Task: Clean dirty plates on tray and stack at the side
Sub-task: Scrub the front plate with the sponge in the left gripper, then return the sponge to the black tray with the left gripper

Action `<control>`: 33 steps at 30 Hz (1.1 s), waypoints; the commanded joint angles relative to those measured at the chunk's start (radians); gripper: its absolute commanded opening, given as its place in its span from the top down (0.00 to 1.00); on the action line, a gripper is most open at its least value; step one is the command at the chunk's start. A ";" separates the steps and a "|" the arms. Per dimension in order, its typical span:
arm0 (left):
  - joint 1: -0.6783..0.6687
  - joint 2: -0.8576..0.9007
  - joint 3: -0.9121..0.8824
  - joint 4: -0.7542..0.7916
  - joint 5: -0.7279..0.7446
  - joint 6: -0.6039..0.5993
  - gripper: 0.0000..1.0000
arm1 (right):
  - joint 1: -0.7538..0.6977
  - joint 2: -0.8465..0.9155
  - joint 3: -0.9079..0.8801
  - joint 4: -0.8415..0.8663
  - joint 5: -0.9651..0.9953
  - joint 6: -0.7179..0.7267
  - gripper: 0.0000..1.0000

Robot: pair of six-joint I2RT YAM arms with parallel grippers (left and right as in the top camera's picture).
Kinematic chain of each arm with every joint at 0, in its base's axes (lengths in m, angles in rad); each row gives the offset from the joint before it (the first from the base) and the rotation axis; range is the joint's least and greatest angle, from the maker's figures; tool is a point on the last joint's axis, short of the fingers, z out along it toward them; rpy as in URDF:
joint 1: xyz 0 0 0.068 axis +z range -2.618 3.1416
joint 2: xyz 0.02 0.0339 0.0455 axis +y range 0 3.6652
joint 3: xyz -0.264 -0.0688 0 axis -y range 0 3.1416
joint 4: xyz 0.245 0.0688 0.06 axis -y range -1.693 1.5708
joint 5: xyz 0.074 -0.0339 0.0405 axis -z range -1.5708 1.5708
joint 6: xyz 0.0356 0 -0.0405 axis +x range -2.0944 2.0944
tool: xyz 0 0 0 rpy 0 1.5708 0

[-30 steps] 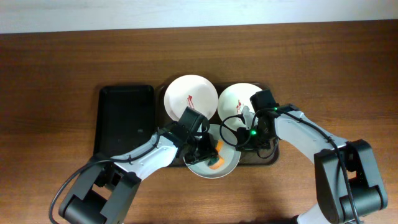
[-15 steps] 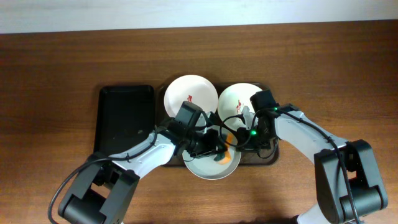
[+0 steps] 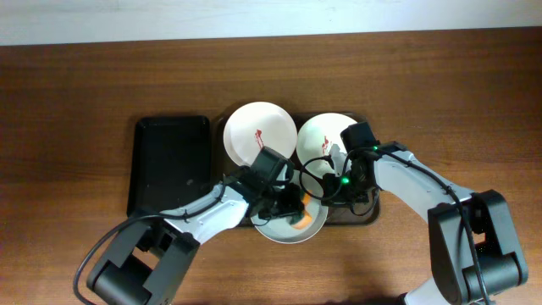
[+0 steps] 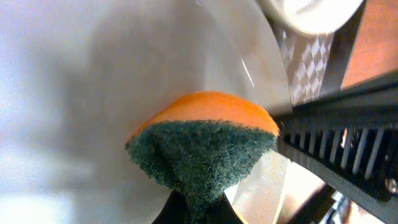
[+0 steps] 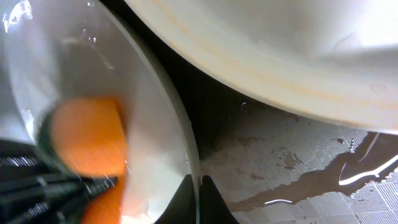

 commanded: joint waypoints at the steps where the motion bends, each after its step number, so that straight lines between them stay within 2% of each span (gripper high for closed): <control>1: 0.090 -0.072 -0.010 -0.056 -0.164 0.142 1.00 | 0.010 0.009 0.014 -0.004 -0.006 -0.010 0.96; 3: 0.111 -0.166 -0.010 -0.119 -0.219 0.255 1.00 | 0.010 0.009 0.014 -0.004 -0.006 -0.010 0.96; 6: 0.152 -0.267 -0.008 -0.196 -0.219 0.379 1.00 | 0.010 0.009 0.014 -0.006 -0.006 -0.010 0.95; 8: 0.227 -0.357 -0.008 -0.268 -0.224 0.507 1.00 | 0.010 0.009 0.014 -0.008 -0.006 -0.010 0.95; 10: 0.340 -0.402 -0.008 -0.330 -0.337 0.555 1.00 | 0.010 0.009 0.014 -0.016 -0.005 -0.010 0.94; 11: 0.425 -0.405 -0.008 -0.348 -0.376 0.617 1.00 | 0.010 0.009 0.014 -0.019 -0.005 -0.010 0.91; 13: 0.553 -0.398 -0.008 -0.354 -0.452 0.689 1.00 | 0.010 0.009 0.014 -0.019 -0.005 -0.010 0.91; 17: 0.616 -0.295 -0.008 -0.310 -0.457 0.883 1.00 | 0.010 0.009 0.014 -0.019 -0.005 -0.010 0.91; 19: 0.616 -0.195 -0.008 -0.254 -0.461 0.883 1.00 | 0.010 0.009 0.014 -0.019 -0.005 -0.010 0.91; 20: 0.616 -0.158 -0.008 -0.235 -0.461 0.882 0.97 | 0.010 0.009 0.014 -0.019 -0.005 -0.010 0.91; 22: 0.616 -0.093 -0.008 -0.214 -0.461 0.882 0.51 | 0.010 0.009 0.014 -0.019 -0.006 -0.010 0.91; 23: 0.616 -0.082 -0.008 -0.204 -0.461 0.882 0.34 | 0.010 0.009 0.014 -0.019 -0.005 -0.010 0.91; 25: 0.616 -0.077 -0.008 -0.168 -0.461 0.882 0.29 | 0.010 0.009 0.014 -0.019 -0.005 -0.010 0.91; 28: 0.616 -0.077 -0.008 -0.124 -0.461 0.882 0.30 | 0.010 0.009 0.014 -0.019 -0.006 -0.010 0.91; 30: 0.616 -0.077 -0.008 -0.114 -0.461 0.882 0.34 | 0.010 0.009 0.014 -0.019 -0.006 -0.010 0.91; 31: 0.616 -0.077 -0.008 -0.114 -0.460 0.881 0.41 | 0.010 0.009 0.014 -0.020 -0.006 -0.010 0.91; 33: 0.616 -0.065 -0.009 -0.113 -0.460 0.882 0.42 | 0.010 0.009 0.014 -0.020 -0.006 -0.010 0.91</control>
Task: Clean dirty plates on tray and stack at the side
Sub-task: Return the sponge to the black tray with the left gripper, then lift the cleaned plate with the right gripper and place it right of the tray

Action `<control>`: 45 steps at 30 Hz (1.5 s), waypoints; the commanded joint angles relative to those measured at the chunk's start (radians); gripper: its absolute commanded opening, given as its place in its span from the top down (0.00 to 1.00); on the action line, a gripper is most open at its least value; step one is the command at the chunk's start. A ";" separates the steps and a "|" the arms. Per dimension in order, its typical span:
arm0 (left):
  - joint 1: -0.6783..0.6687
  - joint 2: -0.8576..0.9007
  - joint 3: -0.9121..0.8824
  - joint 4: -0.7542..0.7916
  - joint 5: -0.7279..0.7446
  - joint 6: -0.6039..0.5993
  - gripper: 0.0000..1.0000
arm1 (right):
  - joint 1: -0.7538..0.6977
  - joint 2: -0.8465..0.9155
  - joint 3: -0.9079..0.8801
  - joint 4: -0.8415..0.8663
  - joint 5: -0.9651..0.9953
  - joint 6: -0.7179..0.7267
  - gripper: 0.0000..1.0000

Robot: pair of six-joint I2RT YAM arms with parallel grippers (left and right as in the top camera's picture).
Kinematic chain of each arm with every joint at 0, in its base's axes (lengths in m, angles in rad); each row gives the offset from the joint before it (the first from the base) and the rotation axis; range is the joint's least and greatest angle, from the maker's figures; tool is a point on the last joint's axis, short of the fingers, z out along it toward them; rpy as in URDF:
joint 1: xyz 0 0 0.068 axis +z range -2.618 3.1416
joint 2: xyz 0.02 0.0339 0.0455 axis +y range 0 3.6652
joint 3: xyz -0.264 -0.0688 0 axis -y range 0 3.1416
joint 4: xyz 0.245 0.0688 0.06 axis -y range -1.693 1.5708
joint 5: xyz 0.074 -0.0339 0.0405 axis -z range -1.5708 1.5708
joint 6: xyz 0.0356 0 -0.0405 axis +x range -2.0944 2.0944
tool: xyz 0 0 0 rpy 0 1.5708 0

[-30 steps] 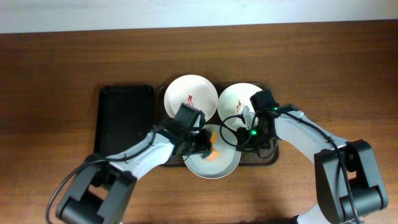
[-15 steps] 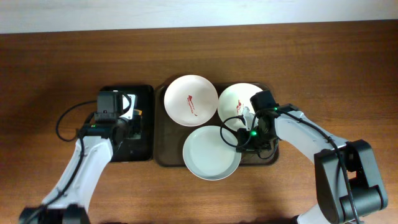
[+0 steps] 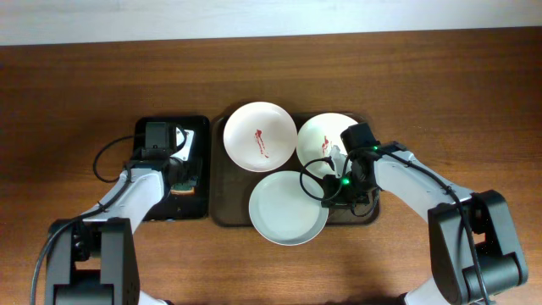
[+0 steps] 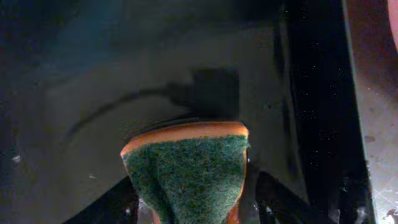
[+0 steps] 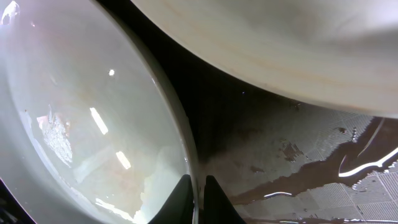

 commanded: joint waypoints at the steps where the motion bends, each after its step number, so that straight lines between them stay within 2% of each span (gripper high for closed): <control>1: 0.004 0.038 0.000 0.011 -0.003 0.010 0.44 | 0.010 0.009 0.014 -0.002 -0.005 -0.009 0.91; 2: 0.005 0.051 0.000 0.019 -0.003 0.010 0.59 | 0.010 0.009 0.014 -0.004 -0.005 -0.010 0.91; 3: 0.005 0.048 0.003 0.047 -0.003 0.010 1.00 | 0.010 0.009 0.014 -0.008 -0.005 -0.010 0.91; 5: 0.005 0.024 0.045 0.049 -0.023 0.009 1.00 | 0.010 0.009 0.014 -0.011 -0.005 -0.010 0.91; 6: 0.005 0.005 0.068 0.020 -0.026 0.009 0.85 | 0.010 0.009 0.014 -0.011 -0.005 -0.010 0.91; 7: 0.005 -0.016 0.074 -0.019 -0.025 0.009 0.38 | 0.010 0.009 0.014 -0.011 -0.005 -0.010 0.91; 8: 0.003 -0.019 0.074 -0.108 -0.017 0.009 0.32 | 0.010 0.009 0.014 -0.011 -0.005 -0.010 0.91; 9: 0.003 -0.018 0.074 -0.189 -0.018 0.009 0.32 | 0.010 0.009 0.014 -0.011 -0.005 -0.010 0.91; 10: 0.003 -0.018 0.068 -0.238 -0.018 0.009 0.37 | 0.010 0.009 0.014 -0.011 -0.005 -0.010 0.91; 13: 0.003 -0.017 0.065 -0.249 -0.018 0.009 0.40 | 0.010 0.009 0.014 -0.011 -0.005 -0.010 0.91; 16: 0.003 -0.018 0.065 -0.259 -0.018 0.009 1.00 | 0.010 0.009 0.014 -0.011 -0.005 -0.010 0.91; 17: 0.005 -0.018 0.067 -0.259 -0.018 0.006 1.00 | 0.010 0.009 0.014 -0.011 -0.005 -0.010 0.91; 18: 0.005 -0.022 0.073 -0.259 -0.018 -0.003 0.96 | 0.010 0.009 0.014 -0.011 -0.005 -0.010 0.92; 19: 0.005 -0.033 0.089 -0.262 -0.018 -0.044 0.60 | 0.010 0.009 0.014 -0.011 -0.005 -0.022 0.96; 20: 0.005 -0.055 0.099 -0.270 -0.017 -0.077 0.39 | 0.010 0.009 0.014 -0.011 0.000 -0.032 0.96; 21: 0.005 -0.088 0.100 -0.289 -0.015 -0.110 0.26 | 0.010 0.008 0.014 -0.011 -0.001 -0.051 0.96; 22: 0.005 -0.104 0.100 -0.303 0.007 -0.109 0.23 | 0.010 0.005 0.014 -0.013 -0.002 -0.074 0.96; 23: 0.005 -0.108 0.100 -0.315 0.017 -0.109 0.10 | 0.010 -0.025 0.017 -0.025 -0.001 -0.083 0.96; 24: 0.005 -0.107 0.100 -0.325 0.017 -0.109 0.04 | 0.010 -0.050 0.025 -0.038 0.004 -0.093 0.96; 28: 0.005 -0.107 0.100 -0.332 0.017 -0.109 0.00 | 0.010 -0.247 0.113 -0.126 0.211 -0.093 0.96; 30: 0.004 -0.107 0.100 -0.332 0.018 -0.109 0.01 | 0.051 -0.328 0.146 -0.132 0.427 -0.092 0.96; 35: 0.004 -0.107 0.100 -0.330 0.027 -0.109 0.01 | 0.351 -0.335 0.167 -0.036 1.010 -0.093 0.96; 38: 0.004 -0.107 0.100 -0.328 0.027 -0.109 0.01 | 0.516 -0.328 0.167 0.082 1.295 -0.243 0.96; 40: 0.004 -0.107 0.100 -0.328 0.028 -0.109 0.01 | 0.578 -0.325 0.167 0.168 1.380 -0.356 0.96; 41: 0.004 -0.107 0.100 -0.328 0.028 -0.109 0.01 | 0.600 -0.325 0.167 0.198 1.436 -0.359 0.96; 45: 0.004 -0.107 0.100 -0.324 0.028 -0.109 0.01 | 0.611 -0.325 0.167 0.207 1.447 -0.359 0.96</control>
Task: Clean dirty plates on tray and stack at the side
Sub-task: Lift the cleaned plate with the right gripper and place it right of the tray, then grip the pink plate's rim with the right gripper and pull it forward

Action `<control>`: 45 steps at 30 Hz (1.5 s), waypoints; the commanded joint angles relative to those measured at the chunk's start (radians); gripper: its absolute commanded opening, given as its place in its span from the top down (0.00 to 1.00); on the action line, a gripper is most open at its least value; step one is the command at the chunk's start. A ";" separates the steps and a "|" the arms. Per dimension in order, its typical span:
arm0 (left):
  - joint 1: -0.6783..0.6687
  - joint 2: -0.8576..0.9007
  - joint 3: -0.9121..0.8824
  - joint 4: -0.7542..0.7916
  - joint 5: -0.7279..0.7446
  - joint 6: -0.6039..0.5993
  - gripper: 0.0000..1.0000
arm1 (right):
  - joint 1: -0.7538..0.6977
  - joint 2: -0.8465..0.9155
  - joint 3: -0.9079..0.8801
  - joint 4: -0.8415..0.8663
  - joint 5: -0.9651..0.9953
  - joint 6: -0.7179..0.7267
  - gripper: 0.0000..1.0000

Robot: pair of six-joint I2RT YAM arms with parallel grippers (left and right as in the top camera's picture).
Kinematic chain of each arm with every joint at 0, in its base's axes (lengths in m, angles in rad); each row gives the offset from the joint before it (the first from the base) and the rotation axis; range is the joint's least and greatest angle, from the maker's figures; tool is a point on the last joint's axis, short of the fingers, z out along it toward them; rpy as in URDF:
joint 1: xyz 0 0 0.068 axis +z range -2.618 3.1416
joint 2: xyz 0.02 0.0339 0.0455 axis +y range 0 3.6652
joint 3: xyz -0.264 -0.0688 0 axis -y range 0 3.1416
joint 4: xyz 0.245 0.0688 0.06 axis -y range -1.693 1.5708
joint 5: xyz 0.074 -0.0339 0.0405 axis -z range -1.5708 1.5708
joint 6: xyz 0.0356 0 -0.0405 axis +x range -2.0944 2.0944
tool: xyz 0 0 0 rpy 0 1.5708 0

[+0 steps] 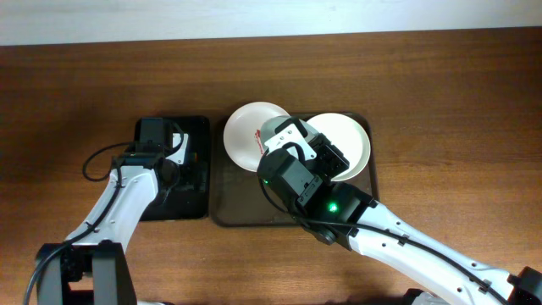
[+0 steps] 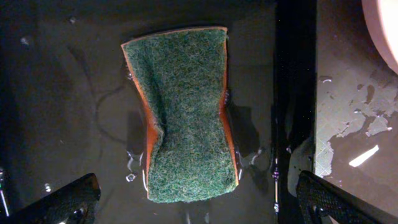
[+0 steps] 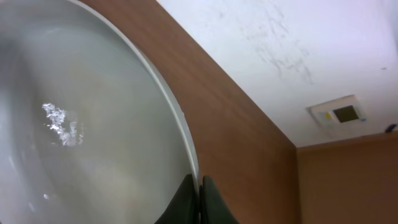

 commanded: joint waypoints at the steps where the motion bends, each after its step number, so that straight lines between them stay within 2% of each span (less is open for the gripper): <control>1: 0.004 -0.013 0.015 0.003 0.011 -0.007 0.00 | 0.005 -0.006 0.017 0.006 0.055 -0.006 0.96; 2: 0.004 -0.013 0.015 0.005 0.011 -0.007 0.01 | 0.005 -0.006 0.017 0.004 0.052 0.050 0.96; 4: 0.004 -0.013 0.015 0.006 0.011 -0.007 0.01 | -0.038 -0.006 0.017 -0.024 -0.185 0.258 0.96; 6: 0.004 -0.013 0.015 0.006 0.011 -0.007 0.01 | -0.129 -0.006 0.017 -0.024 -0.330 0.360 0.96; 9: 0.004 -0.013 0.015 0.005 0.011 -0.007 0.00 | -0.403 -0.006 0.017 -0.027 -0.657 0.452 0.96; 12: 0.004 -0.013 0.015 0.005 0.011 -0.007 0.01 | -0.838 -0.006 0.017 -0.034 -1.066 0.492 0.96; 14: 0.004 -0.013 0.015 0.005 0.011 -0.007 0.01 | -1.065 -0.004 0.017 -0.072 -1.130 0.503 0.96; 17: 0.004 -0.013 0.015 0.005 0.011 -0.007 0.01 | -1.316 0.055 0.011 -0.142 -1.128 0.495 0.96; 20: 0.004 -0.013 0.015 0.005 0.011 -0.007 0.01 | -1.407 0.185 0.005 -0.127 -1.129 0.487 0.96; 23: 0.004 -0.013 0.015 0.005 0.011 -0.007 0.01 | -1.409 0.279 0.005 -0.091 -1.129 0.435 0.96; 24: 0.004 -0.013 0.015 0.005 0.011 -0.007 0.01 | -1.409 0.283 0.005 -0.089 -1.129 0.435 0.92; 26: 0.004 -0.013 0.015 0.005 0.011 -0.007 0.01 | -1.408 0.280 0.016 -0.085 -1.196 0.431 0.59; 27: 0.004 -0.013 0.015 0.005 0.011 -0.007 0.01 | -1.401 0.280 0.030 -0.087 -1.300 0.386 0.55; 30: 0.004 -0.013 0.015 0.005 0.011 -0.007 0.00 | -1.269 0.280 0.110 -0.193 -1.390 0.266 0.52; 33: 0.004 -0.013 0.015 0.005 0.011 -0.007 0.01 | -0.998 0.281 0.277 -0.333 -1.379 0.113 0.50; 36: 0.004 -0.013 0.015 0.005 0.011 -0.007 0.01 | -0.773 0.287 0.305 -0.311 -1.378 0.101 0.48; 37: 0.004 -0.013 0.015 0.005 0.011 -0.007 0.01 | -0.674 0.292 0.305 -0.238 -1.304 0.101 0.45; 38: 0.004 -0.013 0.015 0.005 0.011 -0.007 0.01 | -0.608 0.292 0.317 -0.200 -1.221 0.094 0.33; 40: 0.004 -0.013 0.015 0.005 0.011 -0.007 0.01 | -0.575 0.317 0.415 -0.266 -1.209 0.078 0.32; 41: 0.004 -0.013 0.015 0.005 0.011 -0.007 0.01 | -0.572 0.345 0.473 -0.302 -1.209 0.077 0.28; 43: 0.004 -0.013 0.015 0.005 0.011 -0.007 0.01 | -0.570 0.449 0.639 -0.406 -1.210 0.032 0.25; 45: 0.004 -0.013 0.015 0.005 0.011 -0.007 0.01 | -0.566 0.554 0.682 -0.378 -1.221 0.026 0.24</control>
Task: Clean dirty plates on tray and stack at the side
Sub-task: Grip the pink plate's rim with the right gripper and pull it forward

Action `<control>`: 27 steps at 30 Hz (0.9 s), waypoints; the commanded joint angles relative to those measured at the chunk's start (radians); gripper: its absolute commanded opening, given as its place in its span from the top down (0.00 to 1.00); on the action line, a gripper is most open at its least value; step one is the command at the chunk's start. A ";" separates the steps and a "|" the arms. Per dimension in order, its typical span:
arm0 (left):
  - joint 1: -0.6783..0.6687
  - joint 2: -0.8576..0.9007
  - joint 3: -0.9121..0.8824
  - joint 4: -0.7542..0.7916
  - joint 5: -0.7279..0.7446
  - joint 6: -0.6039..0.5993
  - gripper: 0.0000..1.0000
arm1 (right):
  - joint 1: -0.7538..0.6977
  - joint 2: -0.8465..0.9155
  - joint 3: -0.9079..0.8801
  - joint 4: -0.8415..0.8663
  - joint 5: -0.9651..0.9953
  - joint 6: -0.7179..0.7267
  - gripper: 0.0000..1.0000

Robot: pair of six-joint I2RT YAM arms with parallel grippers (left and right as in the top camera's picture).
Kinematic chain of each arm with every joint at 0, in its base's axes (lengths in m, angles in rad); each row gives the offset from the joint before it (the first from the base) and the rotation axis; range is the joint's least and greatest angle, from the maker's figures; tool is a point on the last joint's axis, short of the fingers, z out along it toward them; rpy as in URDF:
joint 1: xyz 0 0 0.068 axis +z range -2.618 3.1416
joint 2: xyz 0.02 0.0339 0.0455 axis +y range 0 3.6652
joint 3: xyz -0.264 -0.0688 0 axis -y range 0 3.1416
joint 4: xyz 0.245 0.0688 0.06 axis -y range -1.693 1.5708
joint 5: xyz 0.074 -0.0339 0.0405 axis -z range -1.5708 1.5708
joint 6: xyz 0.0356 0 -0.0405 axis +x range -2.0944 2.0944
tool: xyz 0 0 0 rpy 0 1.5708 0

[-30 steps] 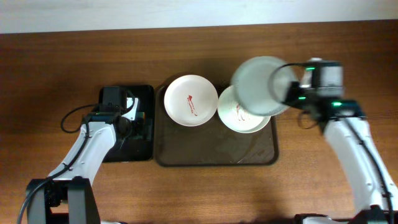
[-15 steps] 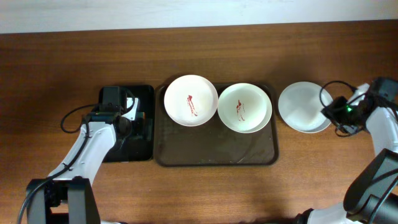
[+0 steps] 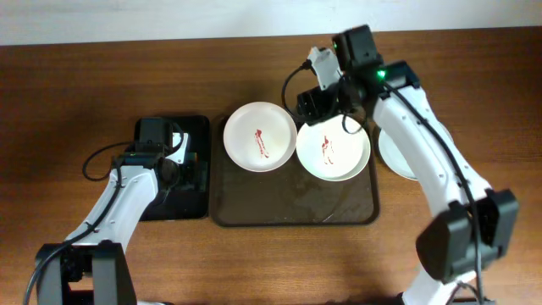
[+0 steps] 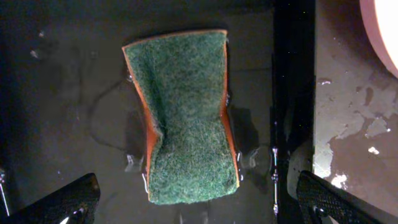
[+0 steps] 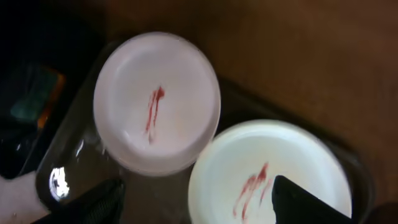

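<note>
Two white plates with red smears sit on the brown tray: the left plate and the right plate. A clean white plate lies on the table right of the tray, partly under my right arm. My right gripper hangs open and empty above the back of the tray, over both smeared plates. The sponge, green side up, lies in the wet black tray. My left gripper stands open just above it, not touching.
The black tray stands directly left of the brown tray, and both are wet. Bare wooden table surrounds both trays. A pale wall strip runs along the far edge.
My right gripper held the clean plate raised above the tray. That plate now lies on the table right of the tray, and the gripper is open over the tray's back. The left arm is unchanged.
First my left gripper pressed the sponge into the front plate while my right gripper pinched its rim. Then the left held the sponge over the black tray. Then the sponge lay released there and the right held the plate aloft. Now that plate rests beside the tray.
</note>
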 commanded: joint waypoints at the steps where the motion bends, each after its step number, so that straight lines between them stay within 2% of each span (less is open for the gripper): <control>1: 0.004 -0.013 0.013 0.001 0.011 -0.007 0.01 | 0.005 0.154 0.032 0.038 -0.032 -0.027 0.26; 3: 0.004 -0.013 0.013 0.001 0.011 -0.007 0.00 | 0.008 0.244 0.032 0.085 -0.060 -0.026 0.33; 5: 0.004 -0.013 0.013 -0.002 0.011 -0.007 0.01 | 0.011 0.305 0.032 0.133 -0.077 -0.025 0.36; 10: 0.004 -0.013 0.013 -0.002 0.011 -0.007 0.01 | 0.060 0.368 0.030 0.204 -0.072 -0.010 0.44; 12: 0.004 -0.013 0.013 -0.002 0.010 -0.007 0.01 | 0.058 0.392 0.030 0.224 -0.002 0.080 0.44; 14: 0.004 -0.013 0.013 -0.008 0.011 -0.007 0.01 | 0.058 0.406 0.030 0.225 0.001 0.080 0.45; 15: 0.004 -0.013 0.013 -0.010 0.010 -0.007 0.01 | 0.058 0.406 0.030 0.221 0.001 0.080 0.49; 16: 0.004 -0.013 0.013 -0.009 0.010 -0.006 0.01 | 0.058 0.406 0.030 0.210 0.000 0.080 0.61; 20: 0.004 -0.013 0.013 -0.009 0.010 -0.007 0.01 | 0.058 0.402 0.042 0.090 0.000 0.080 0.96; 27: 0.004 -0.013 0.013 -0.005 0.010 -0.006 0.01 | 0.082 0.287 0.076 -0.341 -0.093 0.140 0.96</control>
